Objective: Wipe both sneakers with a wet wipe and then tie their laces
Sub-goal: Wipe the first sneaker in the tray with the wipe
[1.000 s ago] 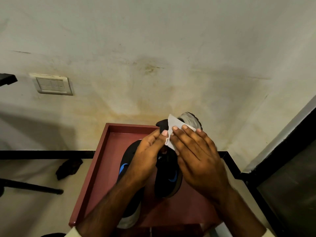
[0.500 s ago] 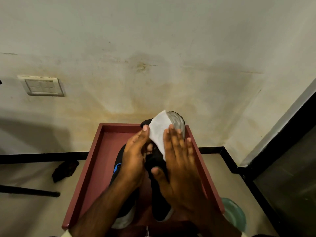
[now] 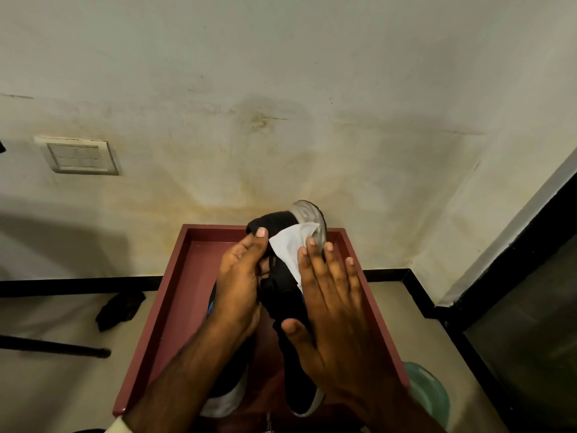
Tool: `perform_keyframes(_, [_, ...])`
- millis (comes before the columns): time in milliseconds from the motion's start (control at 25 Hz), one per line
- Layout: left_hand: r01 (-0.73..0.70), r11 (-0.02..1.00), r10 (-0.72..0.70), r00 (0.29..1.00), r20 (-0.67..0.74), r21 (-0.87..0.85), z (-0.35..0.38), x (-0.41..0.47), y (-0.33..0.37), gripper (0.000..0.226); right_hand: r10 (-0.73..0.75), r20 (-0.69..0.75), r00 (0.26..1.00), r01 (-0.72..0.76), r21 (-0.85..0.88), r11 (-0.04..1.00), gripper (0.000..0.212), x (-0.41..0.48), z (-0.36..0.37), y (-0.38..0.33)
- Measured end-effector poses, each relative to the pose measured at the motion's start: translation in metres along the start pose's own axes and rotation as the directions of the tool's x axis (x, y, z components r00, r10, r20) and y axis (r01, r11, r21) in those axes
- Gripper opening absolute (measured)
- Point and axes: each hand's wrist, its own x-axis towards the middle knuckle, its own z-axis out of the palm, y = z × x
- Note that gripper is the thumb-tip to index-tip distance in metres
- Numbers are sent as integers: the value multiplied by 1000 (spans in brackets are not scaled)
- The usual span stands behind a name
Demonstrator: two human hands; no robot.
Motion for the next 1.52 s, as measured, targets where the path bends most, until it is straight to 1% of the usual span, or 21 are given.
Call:
perform_keyframes(80, [18,999,-18,1000,5,41,0,-2,-3,32,-1,-8,1000,1,10,1000,88,4,0,2])
perform_keyframes(240, [71,988,-81,994,70,135,8,-10,-10,29,27,-28,999,-26,34,999,86,25,-7,11])
perform_keyframes(280, [62,990,-69,996,50,124,9,-9,-8,28,18,-12,1000,-17,55,998,85,24,-7,8])
perform_keyframes(360, [66,997,-64,996,-54,46,3,1,-1,29,-26,62,998,19,118,993,85,13,-5,-3])
perform_keyframes(480, [78,994,-92,975,-202,-77,-10,14,11,40,-109,194,975,82,142,986,88,-8,8,-16])
perform_keyframes(560, [75,992,-94,975,-203,-100,-10,12,13,38,-84,182,980,64,114,991,88,-3,10,-11])
perform_keyframes(600, [72,994,-85,981,-175,-76,-7,8,11,34,-59,152,987,44,99,994,87,5,8,-8])
perform_keyframes(680, [71,995,-64,994,-93,64,1,0,0,24,-28,89,996,21,80,997,84,23,1,-2])
perform_keyframes(720, [62,990,-55,997,-57,129,5,-3,-5,26,-21,72,997,15,84,996,83,29,-2,-1])
perform_keyframes(760, [71,982,-59,996,-69,172,8,-3,-8,29,-20,74,997,13,96,995,82,32,-5,-2])
perform_keyframes(800, [82,986,-66,992,-111,144,9,-1,-7,33,-28,96,995,16,119,993,80,30,-7,-7])
perform_keyframes(880, [173,982,-186,957,-223,-76,-1,15,4,33,-91,190,978,57,177,983,78,15,-7,-23])
perform_keyframes(920, [214,963,-249,936,-248,-163,-9,24,9,37,-137,243,960,95,174,980,79,6,-3,-30])
perform_keyframes(960, [235,956,-273,931,-242,-172,-18,32,11,42,-177,267,947,142,143,979,82,-3,2,-36])
perform_keyframes(1040, [200,975,-219,921,-321,-92,-29,40,12,41,-192,251,949,182,62,981,87,-12,13,-39])
perform_keyframes(1080, [167,983,-182,918,-351,-74,-29,40,11,37,-161,242,957,156,38,987,87,-13,17,-38])
perform_keyframes(1160, [151,987,-163,935,-315,-63,-21,34,11,32,-66,222,973,65,15,998,89,-9,17,-33])
perform_keyframes(1240, [165,986,-168,942,-291,-33,-14,25,7,28,51,196,979,-55,16,998,90,2,15,-25])
perform_keyframes(1320, [198,979,-179,949,-258,50,-6,17,2,28,137,174,975,-148,49,988,88,15,12,-16])
perform_keyframes(1400, [207,974,-181,952,-245,87,-1,12,-1,29,151,203,967,-177,120,977,85,19,8,-13])
perform_keyframes(1520, [198,979,-174,929,-326,41,-10,18,8,27,51,347,936,-133,218,967,78,2,0,-21])
